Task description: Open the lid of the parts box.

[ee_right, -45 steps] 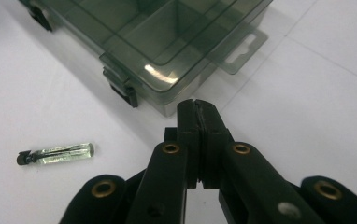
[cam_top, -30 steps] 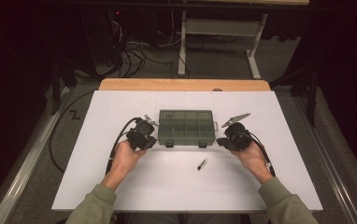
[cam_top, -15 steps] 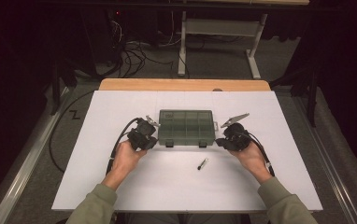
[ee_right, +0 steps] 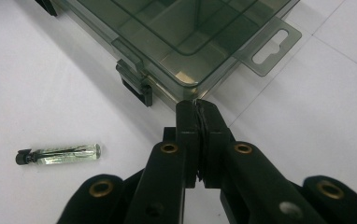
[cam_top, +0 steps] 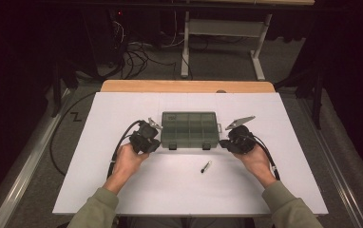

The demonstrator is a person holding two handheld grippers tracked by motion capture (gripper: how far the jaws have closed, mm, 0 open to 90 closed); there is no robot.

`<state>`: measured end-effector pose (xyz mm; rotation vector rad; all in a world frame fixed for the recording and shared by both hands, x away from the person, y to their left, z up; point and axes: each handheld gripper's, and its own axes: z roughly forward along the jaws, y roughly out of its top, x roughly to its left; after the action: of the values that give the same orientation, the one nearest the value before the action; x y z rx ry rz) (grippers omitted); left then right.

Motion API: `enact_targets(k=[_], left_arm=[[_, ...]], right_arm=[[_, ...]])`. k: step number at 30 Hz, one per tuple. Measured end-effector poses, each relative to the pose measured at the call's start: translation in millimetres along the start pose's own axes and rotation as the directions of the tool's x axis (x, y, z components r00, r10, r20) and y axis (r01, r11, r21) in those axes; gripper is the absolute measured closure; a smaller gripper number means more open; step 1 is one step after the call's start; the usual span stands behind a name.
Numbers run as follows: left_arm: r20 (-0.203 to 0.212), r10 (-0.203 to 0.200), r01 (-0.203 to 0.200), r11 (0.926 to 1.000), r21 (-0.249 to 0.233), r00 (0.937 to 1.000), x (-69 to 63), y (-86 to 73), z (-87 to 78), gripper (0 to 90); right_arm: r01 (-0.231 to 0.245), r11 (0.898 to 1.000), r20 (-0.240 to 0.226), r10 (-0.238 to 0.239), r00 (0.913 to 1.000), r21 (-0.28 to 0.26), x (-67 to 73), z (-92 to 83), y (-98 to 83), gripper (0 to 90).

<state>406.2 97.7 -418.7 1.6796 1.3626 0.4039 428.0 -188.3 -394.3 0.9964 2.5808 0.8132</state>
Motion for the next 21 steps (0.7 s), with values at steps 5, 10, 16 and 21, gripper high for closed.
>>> enact_targets(k=[5,10,16,21], left_arm=[[-0.003,0.005,-0.005,1.0,-0.002,1.0,-0.5,-0.8,0.1,83.0],[0.005,0.017,-0.017,0.9998,0.002,0.9998,-2.5,-2.8,0.2,81.7],[0.009,0.023,-0.023,0.9997,-0.011,0.9997,-5.5,-3.2,1.6,80.0],[0.013,0.023,-0.022,0.9991,-0.036,0.9997,-6.8,-1.8,-0.8,78.4]], right_arm=[[0.005,1.0,0.0,-0.005,1.0,0.003,-0.3,1.7,-0.4,89.3],[-0.001,1.0,0.002,0.001,1.0,0.004,0.2,2.5,-0.6,89.2],[0.001,1.0,0.0,-0.001,1.0,0.0,0.1,2.7,-1.0,89.0],[-0.005,1.0,0.001,0.005,1.0,-0.018,-0.2,0.4,-1.3,88.0]])
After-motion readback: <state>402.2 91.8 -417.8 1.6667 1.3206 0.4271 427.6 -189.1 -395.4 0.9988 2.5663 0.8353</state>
